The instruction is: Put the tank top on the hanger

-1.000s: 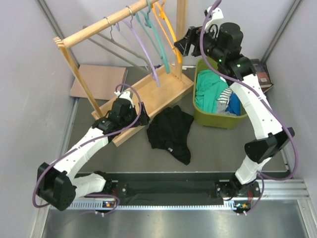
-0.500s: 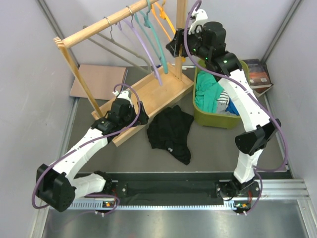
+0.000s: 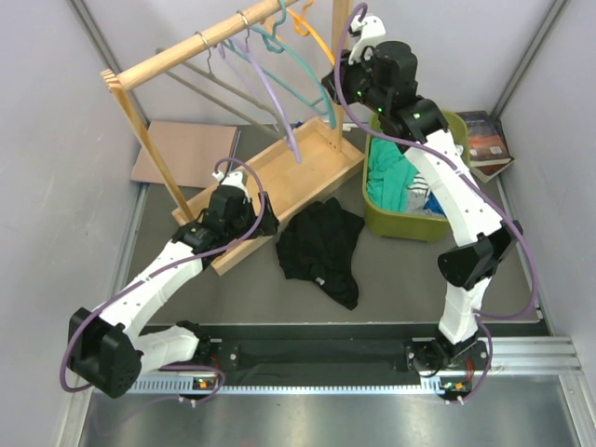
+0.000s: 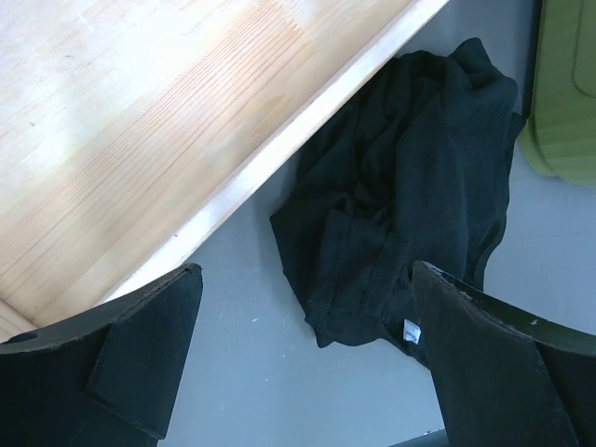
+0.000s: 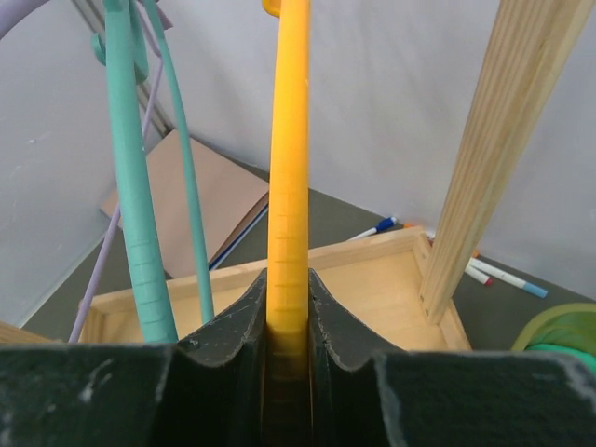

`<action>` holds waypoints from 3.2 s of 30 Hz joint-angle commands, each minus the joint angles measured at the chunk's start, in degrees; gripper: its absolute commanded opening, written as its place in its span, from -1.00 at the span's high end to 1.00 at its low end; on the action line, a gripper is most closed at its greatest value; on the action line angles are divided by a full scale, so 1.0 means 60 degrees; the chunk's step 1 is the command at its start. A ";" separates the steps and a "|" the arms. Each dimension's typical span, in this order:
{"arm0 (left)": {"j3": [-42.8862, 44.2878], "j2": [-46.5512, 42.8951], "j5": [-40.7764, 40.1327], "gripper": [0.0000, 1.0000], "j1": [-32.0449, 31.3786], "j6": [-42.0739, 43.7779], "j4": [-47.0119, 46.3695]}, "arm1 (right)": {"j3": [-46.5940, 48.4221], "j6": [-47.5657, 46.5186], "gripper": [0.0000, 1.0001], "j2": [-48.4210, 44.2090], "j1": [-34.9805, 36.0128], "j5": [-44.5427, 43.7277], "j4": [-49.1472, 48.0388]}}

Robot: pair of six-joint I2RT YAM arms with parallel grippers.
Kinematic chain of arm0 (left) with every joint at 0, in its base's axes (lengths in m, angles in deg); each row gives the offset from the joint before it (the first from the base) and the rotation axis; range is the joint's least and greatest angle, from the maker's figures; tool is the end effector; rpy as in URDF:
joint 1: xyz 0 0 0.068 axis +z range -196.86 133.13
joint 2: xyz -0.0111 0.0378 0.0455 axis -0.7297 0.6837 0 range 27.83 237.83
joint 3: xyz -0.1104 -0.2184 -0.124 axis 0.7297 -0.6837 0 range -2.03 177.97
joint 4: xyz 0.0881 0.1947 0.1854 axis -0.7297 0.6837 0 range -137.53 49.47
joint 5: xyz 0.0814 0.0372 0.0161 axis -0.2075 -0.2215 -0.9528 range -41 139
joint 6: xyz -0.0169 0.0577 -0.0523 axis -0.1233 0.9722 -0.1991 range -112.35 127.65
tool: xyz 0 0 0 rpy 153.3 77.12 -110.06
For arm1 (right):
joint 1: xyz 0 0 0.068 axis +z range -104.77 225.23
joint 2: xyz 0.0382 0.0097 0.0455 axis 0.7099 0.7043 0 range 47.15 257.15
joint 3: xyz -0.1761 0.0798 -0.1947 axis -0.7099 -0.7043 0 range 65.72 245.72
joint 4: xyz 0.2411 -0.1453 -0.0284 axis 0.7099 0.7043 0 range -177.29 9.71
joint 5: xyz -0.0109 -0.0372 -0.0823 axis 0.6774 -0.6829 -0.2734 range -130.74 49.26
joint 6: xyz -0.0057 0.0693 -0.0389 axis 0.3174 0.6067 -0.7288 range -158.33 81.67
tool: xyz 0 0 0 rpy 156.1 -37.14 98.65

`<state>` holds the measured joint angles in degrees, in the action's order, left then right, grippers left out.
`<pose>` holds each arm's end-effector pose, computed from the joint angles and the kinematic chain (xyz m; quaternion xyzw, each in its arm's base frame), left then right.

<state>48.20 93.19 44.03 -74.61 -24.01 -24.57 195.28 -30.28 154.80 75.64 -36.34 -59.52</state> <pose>0.2642 -0.1322 0.2551 -0.0497 0.8971 -0.1828 0.3991 0.4012 0.2416 0.5076 -0.1691 0.7227 0.2475 0.6227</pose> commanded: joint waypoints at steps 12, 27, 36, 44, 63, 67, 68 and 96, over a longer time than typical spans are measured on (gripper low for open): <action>0.0240 0.0356 0.0667 -0.98 0.0039 0.0457 -0.0633 | 0.0512 -0.1225 1.00 -0.1477 0.0204 -0.1833 -0.1567; -0.0095 0.0562 0.2761 -0.90 0.0025 0.1350 -0.0940 | -0.6320 -0.0771 1.00 -0.6353 0.0219 -0.1804 -0.1508; -0.2070 -0.0127 0.2471 -0.76 -0.0150 0.0532 -0.2505 | -1.0526 -0.0201 1.00 -0.9737 0.0409 -0.2345 -0.1069; -0.3816 -0.0142 0.1474 -0.68 -0.0823 -0.0378 -0.5348 | -1.3315 0.1148 1.00 -1.1980 0.0790 -0.1730 -0.0952; -0.3728 0.1337 0.0183 -0.05 -0.1030 0.0297 -0.7631 | -1.3302 0.0753 1.00 -1.3768 0.0878 -0.0430 0.1011; -0.3774 0.1309 0.0273 0.55 -0.1044 0.0252 -0.7696 | -1.3507 0.0694 1.00 -1.4016 0.0878 0.0598 0.1143; -0.3686 0.1221 0.0200 0.61 -0.1044 0.0238 -0.7534 | -1.3565 0.0665 1.00 -1.4060 0.0864 0.0729 0.1303; -0.2396 -0.1284 -0.0724 1.00 -0.1030 0.1292 -0.2904 | -1.4034 0.0606 1.00 -1.4632 0.0864 0.2708 0.1203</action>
<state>31.64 87.81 39.11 -80.71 -17.32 -42.67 112.86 -27.50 67.31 80.36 -21.43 -46.78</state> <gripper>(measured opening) 0.016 0.159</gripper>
